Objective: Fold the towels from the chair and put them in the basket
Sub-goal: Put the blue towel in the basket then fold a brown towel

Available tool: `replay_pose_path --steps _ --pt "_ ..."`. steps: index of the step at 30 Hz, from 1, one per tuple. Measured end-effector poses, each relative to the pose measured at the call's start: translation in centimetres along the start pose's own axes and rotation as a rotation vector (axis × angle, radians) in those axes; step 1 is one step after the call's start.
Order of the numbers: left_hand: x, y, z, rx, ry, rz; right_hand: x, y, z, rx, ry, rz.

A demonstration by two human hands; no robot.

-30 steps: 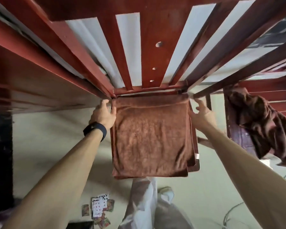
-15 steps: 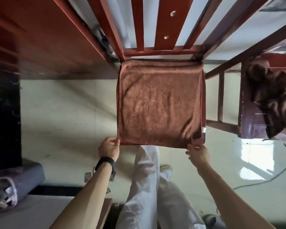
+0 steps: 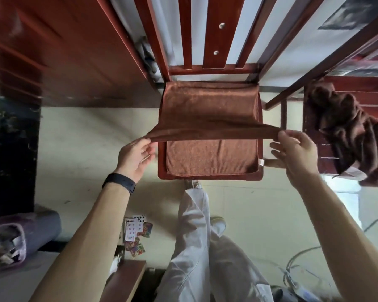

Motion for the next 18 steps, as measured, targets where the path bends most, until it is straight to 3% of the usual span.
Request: replay_pose_path --steps 2,4,8,12,18 --pt "-0.7 0.7 0.2 0.06 0.049 0.075 -1.0 -2.3 -0.6 -0.015 -0.002 -0.132" --pt "-0.4 -0.8 0.6 0.21 0.135 0.119 -0.5 -1.0 -1.3 -0.179 0.029 -0.169" --pt "2.4 -7.1 1.1 0.494 0.21 0.004 2.5 7.0 -2.5 -0.574 0.048 0.015" --pt "4.7 -10.8 1.8 0.737 0.321 -0.073 4.7 12.6 -3.0 -0.806 -0.015 0.042" --pt "5.0 -11.3 3.0 0.903 0.322 -0.055 4.7 15.3 -3.3 -0.818 -0.01 0.153"
Point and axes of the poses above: each hand's wrist, its own x-axis towards the middle knuckle, its own z-axis out of the palm, y = z × x, the point moved 3 cm from there along x, towards the middle knuckle, and after that the axes turned 11 degrees about x, right-handed, at the moved point
